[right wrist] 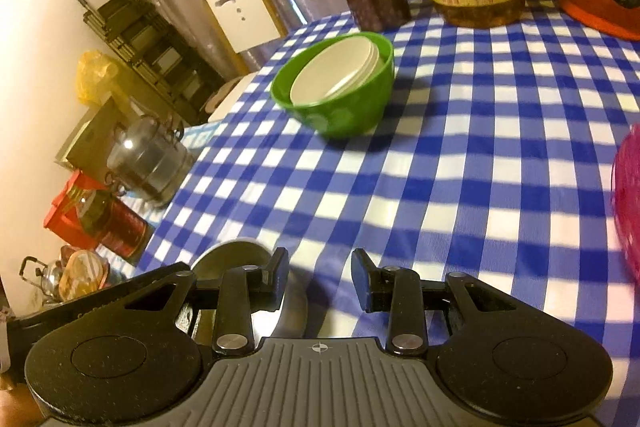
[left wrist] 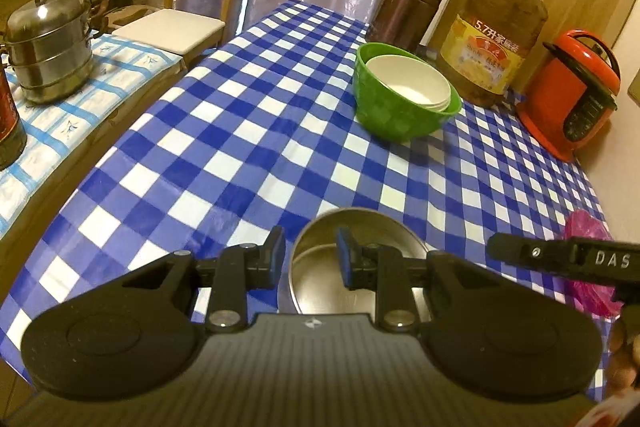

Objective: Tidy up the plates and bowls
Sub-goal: 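Move both grippers to the steel bowl and close them on its rim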

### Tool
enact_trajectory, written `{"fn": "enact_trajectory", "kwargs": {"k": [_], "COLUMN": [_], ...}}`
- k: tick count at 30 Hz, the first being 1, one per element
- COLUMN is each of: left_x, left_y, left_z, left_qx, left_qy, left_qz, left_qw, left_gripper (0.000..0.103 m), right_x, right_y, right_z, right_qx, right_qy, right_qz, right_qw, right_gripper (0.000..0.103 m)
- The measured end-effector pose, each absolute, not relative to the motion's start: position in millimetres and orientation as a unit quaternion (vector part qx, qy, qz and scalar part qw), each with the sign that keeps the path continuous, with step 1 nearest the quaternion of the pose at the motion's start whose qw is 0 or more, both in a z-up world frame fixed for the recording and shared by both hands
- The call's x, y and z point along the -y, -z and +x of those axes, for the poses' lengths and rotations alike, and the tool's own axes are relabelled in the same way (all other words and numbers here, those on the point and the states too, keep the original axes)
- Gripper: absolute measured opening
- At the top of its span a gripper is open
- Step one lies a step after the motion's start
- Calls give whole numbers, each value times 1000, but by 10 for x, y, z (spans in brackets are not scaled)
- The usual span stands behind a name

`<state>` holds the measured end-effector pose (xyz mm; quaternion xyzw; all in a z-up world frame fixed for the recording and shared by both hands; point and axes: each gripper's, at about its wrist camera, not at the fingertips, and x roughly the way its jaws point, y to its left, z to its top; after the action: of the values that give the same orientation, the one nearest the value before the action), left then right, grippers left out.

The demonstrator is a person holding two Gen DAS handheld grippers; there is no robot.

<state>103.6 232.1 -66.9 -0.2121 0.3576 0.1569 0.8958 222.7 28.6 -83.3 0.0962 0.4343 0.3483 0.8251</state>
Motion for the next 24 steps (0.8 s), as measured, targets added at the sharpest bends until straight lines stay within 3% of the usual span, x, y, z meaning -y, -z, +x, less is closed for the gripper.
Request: {"fn": "enact_trajectory", "kwargs": {"k": [24], "left_x": [-2357], "left_y": [865], "left_z": [1026], "left_qx": [-378], "left_qy": [-160], "left_qz": [-227], "left_qw": [883], "left_gripper": [24], "right_x": [-488], "right_y": [1058], "right_z": [2090], "right_qx": [-459], "right_qy": [-361], "right_qz": [91], "right_qw": [807], "right_gripper": [35]}}
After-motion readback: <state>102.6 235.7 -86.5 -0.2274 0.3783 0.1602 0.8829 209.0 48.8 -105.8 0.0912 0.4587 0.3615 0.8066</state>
